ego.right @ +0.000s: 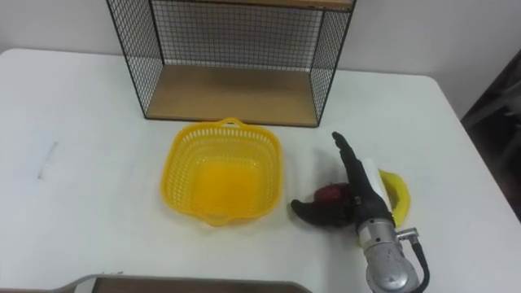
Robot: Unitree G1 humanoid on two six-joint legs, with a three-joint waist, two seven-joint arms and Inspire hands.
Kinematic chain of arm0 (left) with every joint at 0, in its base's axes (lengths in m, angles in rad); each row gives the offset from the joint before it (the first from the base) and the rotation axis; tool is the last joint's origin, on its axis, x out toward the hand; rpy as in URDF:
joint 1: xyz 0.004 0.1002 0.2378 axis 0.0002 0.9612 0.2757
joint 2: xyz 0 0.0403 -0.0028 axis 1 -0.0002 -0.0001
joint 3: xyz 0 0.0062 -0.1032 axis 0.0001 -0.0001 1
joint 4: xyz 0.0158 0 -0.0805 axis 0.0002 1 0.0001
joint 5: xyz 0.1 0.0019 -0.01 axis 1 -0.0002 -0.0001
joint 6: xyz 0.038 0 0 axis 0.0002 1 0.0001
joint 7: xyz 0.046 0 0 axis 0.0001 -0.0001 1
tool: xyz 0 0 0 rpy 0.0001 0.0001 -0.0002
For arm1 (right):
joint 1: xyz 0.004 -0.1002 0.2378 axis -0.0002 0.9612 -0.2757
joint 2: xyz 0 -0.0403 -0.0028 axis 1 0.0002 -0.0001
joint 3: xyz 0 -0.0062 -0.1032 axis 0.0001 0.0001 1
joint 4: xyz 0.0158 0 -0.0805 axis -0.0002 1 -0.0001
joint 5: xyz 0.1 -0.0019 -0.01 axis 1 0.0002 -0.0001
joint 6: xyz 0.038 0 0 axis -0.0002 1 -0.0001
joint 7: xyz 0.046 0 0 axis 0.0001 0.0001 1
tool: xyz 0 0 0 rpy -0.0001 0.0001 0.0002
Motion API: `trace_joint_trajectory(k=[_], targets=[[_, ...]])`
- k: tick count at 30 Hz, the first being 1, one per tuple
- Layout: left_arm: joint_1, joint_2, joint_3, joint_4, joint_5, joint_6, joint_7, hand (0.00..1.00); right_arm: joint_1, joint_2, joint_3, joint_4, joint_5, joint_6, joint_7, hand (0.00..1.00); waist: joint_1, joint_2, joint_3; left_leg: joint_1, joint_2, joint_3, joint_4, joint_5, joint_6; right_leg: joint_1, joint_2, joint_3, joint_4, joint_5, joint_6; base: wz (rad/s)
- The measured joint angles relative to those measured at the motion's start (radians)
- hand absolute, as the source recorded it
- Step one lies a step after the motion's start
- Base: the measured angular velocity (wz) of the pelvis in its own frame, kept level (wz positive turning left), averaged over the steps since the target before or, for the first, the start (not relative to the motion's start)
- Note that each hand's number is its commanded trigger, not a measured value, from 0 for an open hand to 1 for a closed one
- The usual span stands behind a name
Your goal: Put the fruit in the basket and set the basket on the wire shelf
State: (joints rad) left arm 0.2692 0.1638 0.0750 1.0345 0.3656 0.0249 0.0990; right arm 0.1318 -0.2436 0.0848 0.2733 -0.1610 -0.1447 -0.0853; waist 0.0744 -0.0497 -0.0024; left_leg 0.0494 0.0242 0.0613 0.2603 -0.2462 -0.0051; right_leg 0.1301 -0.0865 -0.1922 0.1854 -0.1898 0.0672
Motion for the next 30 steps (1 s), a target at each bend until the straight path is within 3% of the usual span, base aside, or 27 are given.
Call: trace_joint_trajectory(k=[5,10,19,20,21,22,23,30], targets=[[0.007,-0.001,0.0,-0.006,0.0,0.0,0.001,0.0,0.025,0.016,-0.012,0.003,0.003,-0.008,-0.002,0.0,-0.016,0.004,-0.0017,0.003,0.0,-0.008,0.008,-0.001,0.0,0.01,0.0,-0.006,0.0,0.0,-0.001,0.04],[0.005,-0.001,-0.003,-0.006,0.0,0.0,0.016,0.0,0.037,0.029,-0.014,0.016,0.004,-0.019,-0.02,0.0,-0.029,0.015,-0.0084,0.004,0.0,-0.008,0.015,-0.001,0.0,0.013,0.0,-0.005,0.0,0.004,-0.005,0.0],[0.008,-0.002,-0.003,-0.033,0.0,0.0,0.047,0.0,0.059,0.046,-0.019,0.029,-0.002,-0.041,-0.045,0.01,-0.044,0.023,-0.0094,0.005,0.001,-0.004,0.014,0.0,0.001,0.012,0.001,0.003,0.0,0.007,-0.006,0.0],[0.007,-0.002,-0.003,-0.036,0.0,0.0,0.051,0.0,0.06,0.046,-0.019,0.029,-0.002,-0.041,-0.046,0.11,-0.044,0.023,-0.0092,0.005,0.001,-0.003,0.014,0.0,0.001,0.012,0.001,0.003,0.0,0.008,-0.005,0.0],[0.007,-0.002,-0.003,-0.036,0.0,0.0,0.053,0.0,0.061,0.046,-0.019,0.029,-0.002,-0.044,-0.047,0.39,-0.044,0.023,-0.0091,0.005,0.001,-0.003,0.013,0.0,0.001,0.012,0.001,0.004,0.0,0.008,-0.005,0.0],[0.007,-0.002,-0.004,-0.036,0.0,0.0,0.056,0.0,0.063,0.046,-0.019,0.029,-0.002,-0.047,-0.049,0.61,-0.044,0.023,-0.0091,0.005,0.001,-0.003,0.013,0.0,0.001,0.012,0.001,0.004,0.0,0.008,-0.005,0.0],[0.008,-0.002,-0.004,-0.036,0.0,0.0,0.059,0.0,0.065,0.046,-0.019,0.029,-0.002,-0.049,-0.052,1.0,-0.044,0.023,-0.0091,0.006,0.001,-0.003,0.012,0.0,0.001,0.012,0.001,0.004,0.0,0.008,-0.005,0.0],[0.022,-0.005,-0.031,-0.036,0.0,0.0,0.073,0.0,0.052,0.049,-0.043,0.064,-0.001,-0.062,-0.098,1.0,-0.045,0.024,-0.0088,0.007,0.001,-0.003,0.008,0.0,0.001,0.012,0.002,0.004,-0.001,0.008,-0.005,0.0]])
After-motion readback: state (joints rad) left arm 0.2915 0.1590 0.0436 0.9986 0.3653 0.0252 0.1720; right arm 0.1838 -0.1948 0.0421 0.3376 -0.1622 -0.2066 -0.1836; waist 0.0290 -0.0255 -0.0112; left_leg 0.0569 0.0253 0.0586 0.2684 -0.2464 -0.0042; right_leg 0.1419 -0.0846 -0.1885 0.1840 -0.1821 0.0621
